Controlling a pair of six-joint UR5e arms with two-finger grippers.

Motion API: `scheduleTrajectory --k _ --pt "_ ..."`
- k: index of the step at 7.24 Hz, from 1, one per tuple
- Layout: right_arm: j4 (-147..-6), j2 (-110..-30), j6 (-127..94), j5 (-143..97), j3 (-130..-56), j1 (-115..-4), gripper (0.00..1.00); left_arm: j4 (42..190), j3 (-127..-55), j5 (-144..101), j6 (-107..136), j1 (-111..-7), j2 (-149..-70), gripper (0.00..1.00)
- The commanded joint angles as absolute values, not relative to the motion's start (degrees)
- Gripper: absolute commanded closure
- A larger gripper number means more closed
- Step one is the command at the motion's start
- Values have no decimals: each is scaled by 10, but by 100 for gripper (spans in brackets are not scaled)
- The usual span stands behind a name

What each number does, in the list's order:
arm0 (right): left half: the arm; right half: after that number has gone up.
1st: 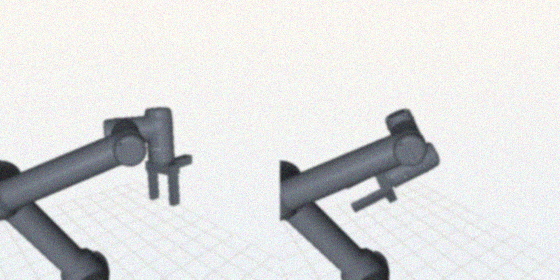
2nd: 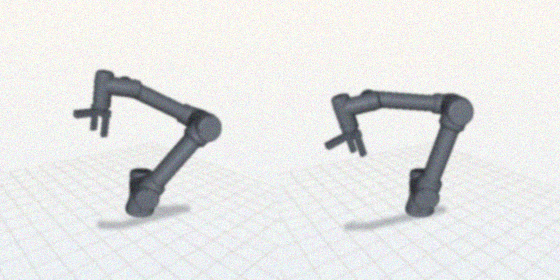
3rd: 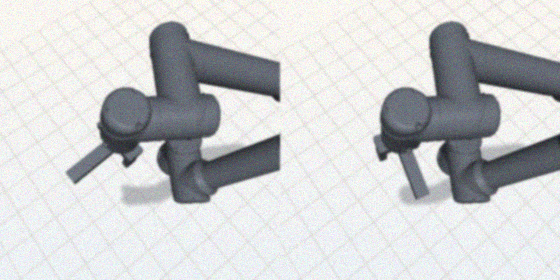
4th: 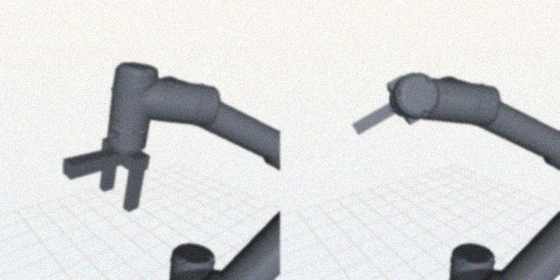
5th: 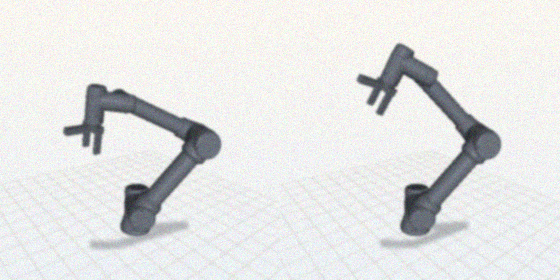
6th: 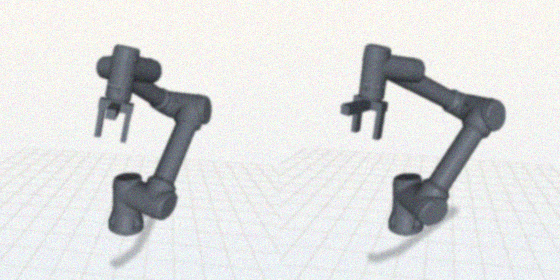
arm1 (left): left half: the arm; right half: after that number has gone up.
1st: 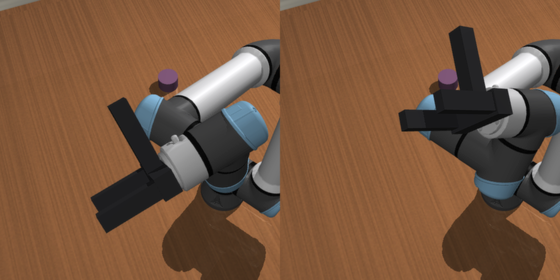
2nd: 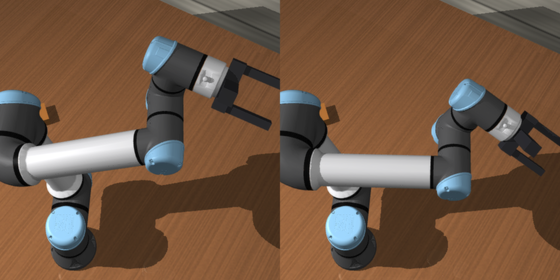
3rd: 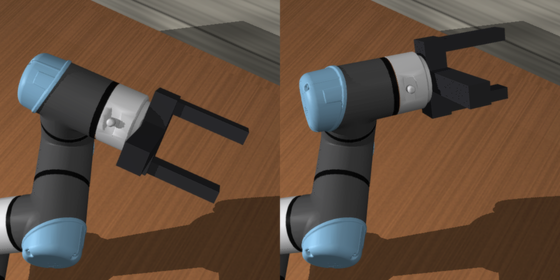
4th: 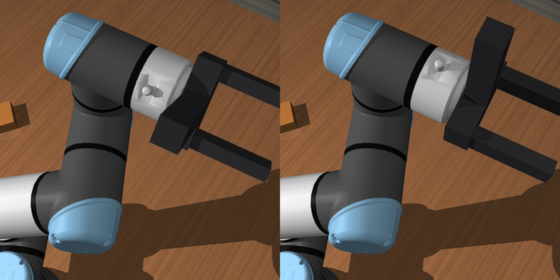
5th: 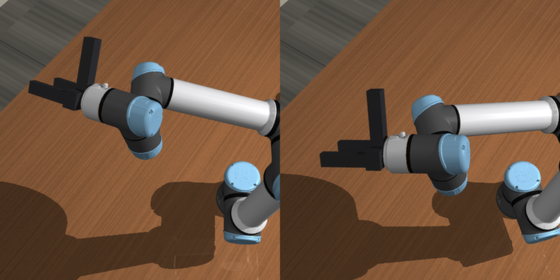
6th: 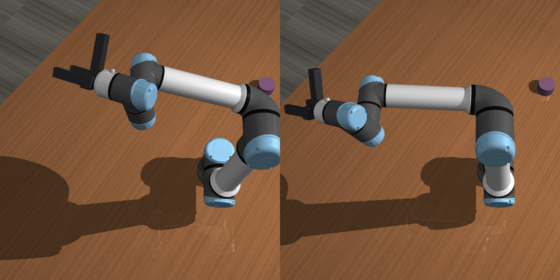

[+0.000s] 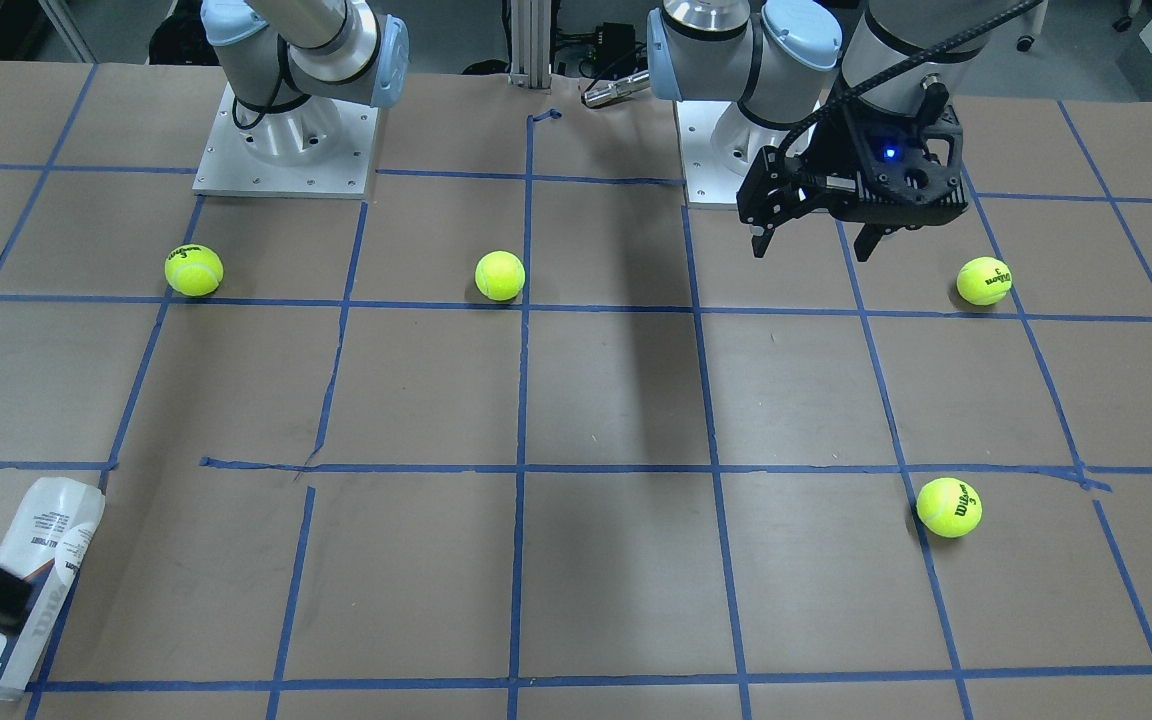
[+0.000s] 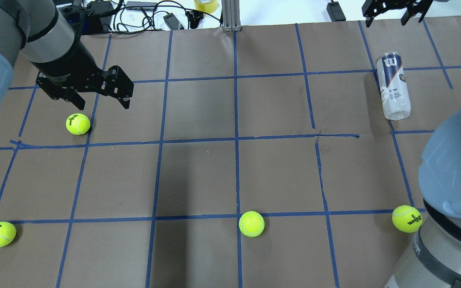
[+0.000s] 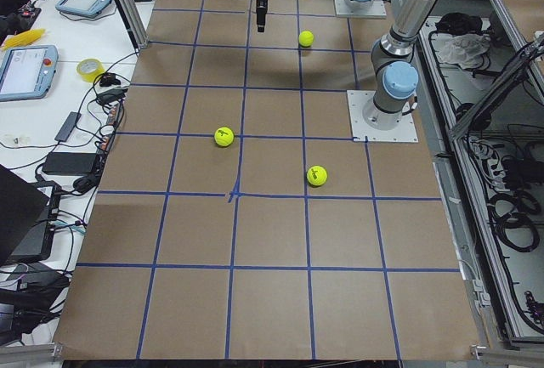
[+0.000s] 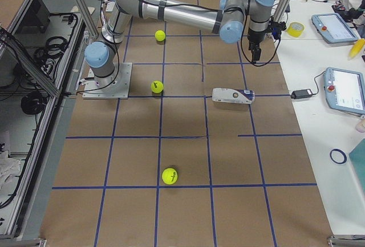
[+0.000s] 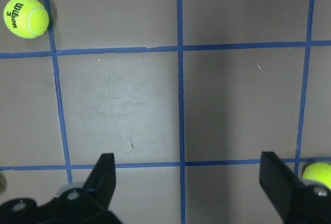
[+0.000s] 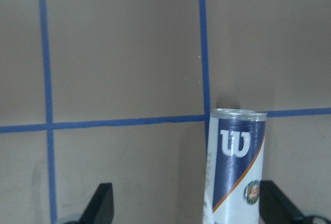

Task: Lift up tennis ball bucket
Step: 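Move the right gripper down over the upright clear tennis ball tube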

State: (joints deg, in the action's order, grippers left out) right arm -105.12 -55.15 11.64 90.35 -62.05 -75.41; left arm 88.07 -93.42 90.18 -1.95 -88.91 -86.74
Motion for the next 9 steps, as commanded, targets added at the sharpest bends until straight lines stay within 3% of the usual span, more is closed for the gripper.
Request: scheduleTrajectory --k 1,7,8,9 --pt "-1066 -481 130 898 -599 -705 0 882 -936 902 -18 -889 -867 0" --pt "-1134 -404 133 899 -614 -704 1 903 -935 918 -14 -889 -865 0" --pt "-1133 -400 134 899 -614 -704 5 904 -935 918 -14 -887 -863 0" --pt "-1128 -402 137 899 -614 -704 24 904 -935 918 -14 -886 -864 0"
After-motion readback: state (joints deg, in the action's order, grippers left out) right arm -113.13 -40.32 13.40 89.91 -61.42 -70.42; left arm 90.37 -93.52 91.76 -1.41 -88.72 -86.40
